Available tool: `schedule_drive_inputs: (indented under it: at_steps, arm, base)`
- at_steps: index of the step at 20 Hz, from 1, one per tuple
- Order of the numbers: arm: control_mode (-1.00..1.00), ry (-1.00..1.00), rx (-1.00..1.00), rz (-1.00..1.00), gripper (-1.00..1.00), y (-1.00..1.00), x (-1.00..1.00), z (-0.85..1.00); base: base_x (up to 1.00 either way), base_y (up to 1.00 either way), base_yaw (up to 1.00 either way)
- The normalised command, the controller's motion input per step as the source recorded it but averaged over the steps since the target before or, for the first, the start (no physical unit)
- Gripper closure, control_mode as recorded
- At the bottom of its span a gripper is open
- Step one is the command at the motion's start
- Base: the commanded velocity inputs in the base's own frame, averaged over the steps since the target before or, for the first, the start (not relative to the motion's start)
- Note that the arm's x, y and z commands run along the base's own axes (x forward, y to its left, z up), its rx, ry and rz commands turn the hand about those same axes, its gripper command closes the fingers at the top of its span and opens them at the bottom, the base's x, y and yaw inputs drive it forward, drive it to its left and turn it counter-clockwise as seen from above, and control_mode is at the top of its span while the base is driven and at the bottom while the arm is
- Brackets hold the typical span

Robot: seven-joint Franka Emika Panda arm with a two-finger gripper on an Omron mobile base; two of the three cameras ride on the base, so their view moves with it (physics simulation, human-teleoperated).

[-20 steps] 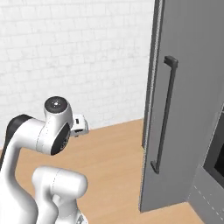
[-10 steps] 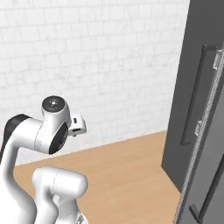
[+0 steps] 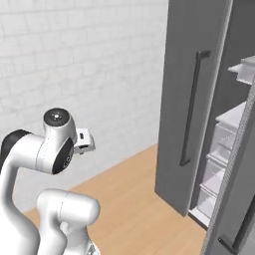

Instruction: Place one lime and one steak in each tupperware on the nearby counter, to pack two identical lunches.

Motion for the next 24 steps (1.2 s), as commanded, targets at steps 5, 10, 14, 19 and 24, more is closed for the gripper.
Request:
schedule_drive_inputs:
  at_steps: [5,10,14,19,24]
  arm:
    - [1.0,0.0,0.0,0.0,-1.0,0.0,0.0,0.0]
    - [1.0,0.0,0.0,0.0,-1.0,0.0,0.0,0.0]
    - [1.0,0.0,0.0,0.0,-1.0,0.0,0.0,0.0]
    - [1.0,0.0,0.0,0.0,-1.0,0.0,0.0,0.0]
    - [1.0,0.0,0.0,0.0,-1.0,0.0,0.0,0.0]
  base:
    - [0.66,0.17,-0.67]
    - [0.6,0.51,-0.62]
    - [0.47,0.39,-0.6]
    - [0.5,0.24,-0.58]
    - [0.77,0.13,-0.5]
